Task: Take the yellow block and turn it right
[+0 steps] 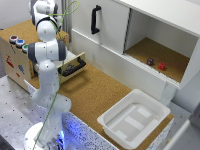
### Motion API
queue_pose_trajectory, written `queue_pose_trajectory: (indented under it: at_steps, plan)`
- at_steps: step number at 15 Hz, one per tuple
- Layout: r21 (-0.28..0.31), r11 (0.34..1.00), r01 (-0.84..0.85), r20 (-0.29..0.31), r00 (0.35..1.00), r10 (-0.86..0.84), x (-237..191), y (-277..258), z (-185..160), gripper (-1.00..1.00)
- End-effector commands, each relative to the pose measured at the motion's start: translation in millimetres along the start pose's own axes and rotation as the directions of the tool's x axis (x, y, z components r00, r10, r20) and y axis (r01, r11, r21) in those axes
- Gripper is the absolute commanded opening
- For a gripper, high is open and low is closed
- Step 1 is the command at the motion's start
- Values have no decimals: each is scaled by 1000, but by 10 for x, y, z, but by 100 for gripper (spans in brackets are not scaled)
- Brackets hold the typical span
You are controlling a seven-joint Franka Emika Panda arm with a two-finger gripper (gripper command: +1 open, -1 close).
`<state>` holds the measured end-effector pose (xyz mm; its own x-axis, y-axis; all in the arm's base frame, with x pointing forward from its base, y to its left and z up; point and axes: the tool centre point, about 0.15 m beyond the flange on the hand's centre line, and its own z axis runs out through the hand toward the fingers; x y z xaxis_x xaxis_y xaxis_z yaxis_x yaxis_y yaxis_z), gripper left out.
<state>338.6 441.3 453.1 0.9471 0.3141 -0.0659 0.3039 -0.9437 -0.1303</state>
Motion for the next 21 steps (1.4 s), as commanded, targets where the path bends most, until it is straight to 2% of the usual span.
queue_pose_trajectory:
  at_steps: [1,3,5,6,9,11,12,13,15,16,20,21]
  plan:
    - [-109,975,-195,-99,978,184,-46,-5,175,-100]
    - [-102,964,-244,-155,961,227,-65,27,213,-100]
    - [-80,967,-243,-173,959,226,-10,44,250,-100]
    - [-83,969,-231,-168,962,215,18,44,235,100]
    - [-41,971,-235,-233,947,219,-102,72,53,100]
    - [-59,969,-239,-245,945,218,-193,63,-86,100]
    - [-31,979,-202,-299,936,184,-246,42,-174,100]
    - [-72,978,-196,-287,943,168,-276,16,-259,100]
    - [-31,989,-145,-295,947,129,-314,4,-338,100]
    - [-30,992,-123,-295,949,109,-336,-14,-385,100]
    - [29,999,27,-257,966,-18,-359,-136,-524,100]
    - [38,996,85,-228,971,-74,-320,-198,-532,100]
